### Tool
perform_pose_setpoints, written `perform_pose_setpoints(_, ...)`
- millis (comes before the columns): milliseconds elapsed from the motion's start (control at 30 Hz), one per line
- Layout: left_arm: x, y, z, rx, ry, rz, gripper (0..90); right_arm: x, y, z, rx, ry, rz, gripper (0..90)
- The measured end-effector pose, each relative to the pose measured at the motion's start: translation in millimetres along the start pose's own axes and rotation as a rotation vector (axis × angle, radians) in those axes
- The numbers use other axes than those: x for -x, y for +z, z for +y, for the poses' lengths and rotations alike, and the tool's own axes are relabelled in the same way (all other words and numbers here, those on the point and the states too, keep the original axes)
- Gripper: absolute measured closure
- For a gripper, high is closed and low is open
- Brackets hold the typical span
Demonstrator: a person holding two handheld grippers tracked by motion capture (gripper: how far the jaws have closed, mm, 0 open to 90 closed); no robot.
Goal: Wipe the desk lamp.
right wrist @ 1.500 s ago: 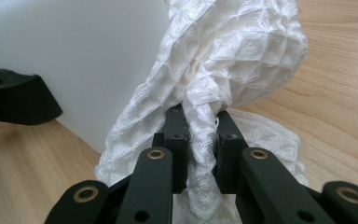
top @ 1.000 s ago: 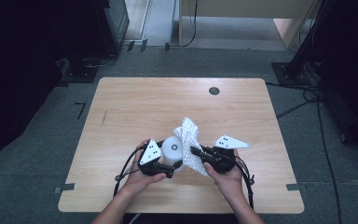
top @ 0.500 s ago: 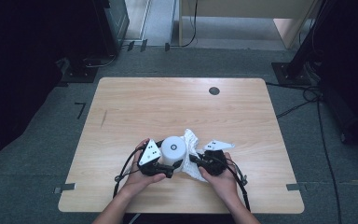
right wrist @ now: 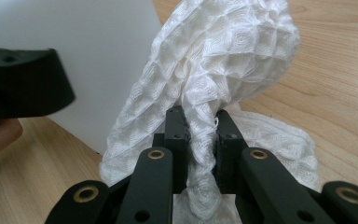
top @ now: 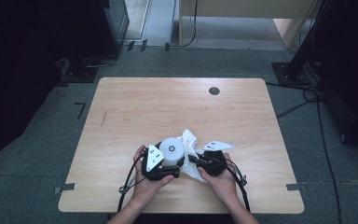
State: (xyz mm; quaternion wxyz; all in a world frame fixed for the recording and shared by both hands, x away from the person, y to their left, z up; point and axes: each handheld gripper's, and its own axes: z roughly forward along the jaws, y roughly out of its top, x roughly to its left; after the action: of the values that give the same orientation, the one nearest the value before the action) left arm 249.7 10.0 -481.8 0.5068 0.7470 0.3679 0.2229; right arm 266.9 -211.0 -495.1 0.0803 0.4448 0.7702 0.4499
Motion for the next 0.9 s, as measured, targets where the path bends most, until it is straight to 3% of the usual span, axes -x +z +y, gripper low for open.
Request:
perform_pose_setpoints(67, 0.5, 1.7, -0.1, -0.01, -0.003, 0.008, 6.3, -0.5, 0.4, -0.3, -0.001, 0.006, 0.002, 79.4)
perform_pose_setpoints(167, -2.0, 0.9, 0.4, -0.011, 0.03, -0.01, 7.7, -0.9, 1.0, -0.4, -0.001, -0.002, 0.003, 79.4)
perform_pose_setpoints(300, -12.5, -0.4, 1.0, -0.016, 0.067, -0.094, 8.2, 2.7, -4.2, 2.2, 0.017, 0.006, 0.012, 79.3)
perform_pose_setpoints(400, -21.0, -1.3, 1.7, -0.016, 0.104, -0.153, 8.3, 7.1, -16.8, 7.9, 0.083, 0.009, 0.04, 79.3)
perform_pose_setpoints(533, -31.4, -4.9, 3.6, -0.003, 0.137, -0.248, 8.3, 7.3, -41.3, 19.3, 0.209, -0.015, 0.124, 79.3)
perform_pose_setpoints(633, -34.6, -8.0, 4.9, 0.009, 0.151, -0.266, 8.4, 1.6, -56.2, 27.0, 0.281, -0.041, 0.2, 79.3)
perform_pose_setpoints(700, -36.8, -8.6, 4.9, 0.011, 0.151, -0.282, 8.4, -2.6, -56.2, 27.9, 0.279, -0.048, 0.211, 79.2)
perform_pose_setpoints(900, -32.1, -9.6, 4.7, 0.013, 0.166, -0.297, 8.4, -9.8, -31.6, 17.3, 0.179, -0.034, 0.164, 79.3)
